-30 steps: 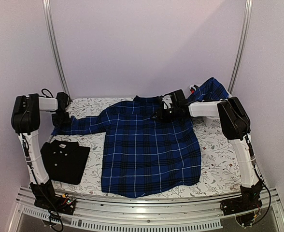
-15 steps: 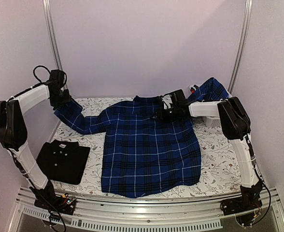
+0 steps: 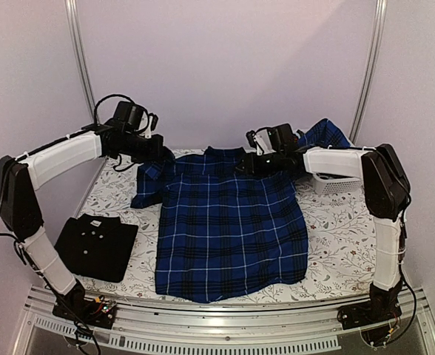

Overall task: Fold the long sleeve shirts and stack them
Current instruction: Pass from the left arm to the right

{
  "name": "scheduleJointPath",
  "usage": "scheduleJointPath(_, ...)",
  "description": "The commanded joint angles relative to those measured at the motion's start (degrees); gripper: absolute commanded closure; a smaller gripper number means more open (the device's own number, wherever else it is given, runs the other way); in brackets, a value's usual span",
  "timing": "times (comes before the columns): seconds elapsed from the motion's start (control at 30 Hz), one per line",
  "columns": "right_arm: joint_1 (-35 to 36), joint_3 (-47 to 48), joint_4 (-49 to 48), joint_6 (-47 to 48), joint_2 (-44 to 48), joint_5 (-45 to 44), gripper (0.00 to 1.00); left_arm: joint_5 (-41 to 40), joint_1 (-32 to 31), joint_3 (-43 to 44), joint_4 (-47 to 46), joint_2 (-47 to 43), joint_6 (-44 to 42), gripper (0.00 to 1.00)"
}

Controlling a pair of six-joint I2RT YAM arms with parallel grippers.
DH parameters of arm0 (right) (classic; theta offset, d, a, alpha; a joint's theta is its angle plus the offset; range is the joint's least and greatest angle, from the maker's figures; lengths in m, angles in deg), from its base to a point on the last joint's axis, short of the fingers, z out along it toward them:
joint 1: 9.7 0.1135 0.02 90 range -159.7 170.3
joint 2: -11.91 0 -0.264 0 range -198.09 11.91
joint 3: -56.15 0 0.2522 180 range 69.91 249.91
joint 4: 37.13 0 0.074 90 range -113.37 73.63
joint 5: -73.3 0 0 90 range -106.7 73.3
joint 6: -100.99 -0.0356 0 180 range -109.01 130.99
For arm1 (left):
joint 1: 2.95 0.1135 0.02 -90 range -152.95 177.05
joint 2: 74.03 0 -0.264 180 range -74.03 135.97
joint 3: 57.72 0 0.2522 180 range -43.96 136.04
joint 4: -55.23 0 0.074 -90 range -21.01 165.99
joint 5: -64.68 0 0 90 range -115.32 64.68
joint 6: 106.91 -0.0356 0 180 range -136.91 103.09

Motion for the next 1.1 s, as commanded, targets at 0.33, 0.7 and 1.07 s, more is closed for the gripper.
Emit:
scheduleJointPath(0.33, 5.15, -16.38, -7.75, 3.37, 18.67, -6.57, 0.36, 26.41, -5.07, -5.43, -19.81, 3.12, 13.21, 1.0)
scheduleJointPath(0.7, 12.71, -18.8, -13.58, 3.56, 21.91, -6.37, 0.26, 33.9, -4.12, -6.93, -26.49, 3.12, 18.73, 1.0)
scheduleJointPath(1.07, 15.25, -5.06, -14.53, -1.33, 10.3, -5.78, 0.31, 35.46, -3.97, -11.2, -33.36, 1.13, 27.65, 1.0)
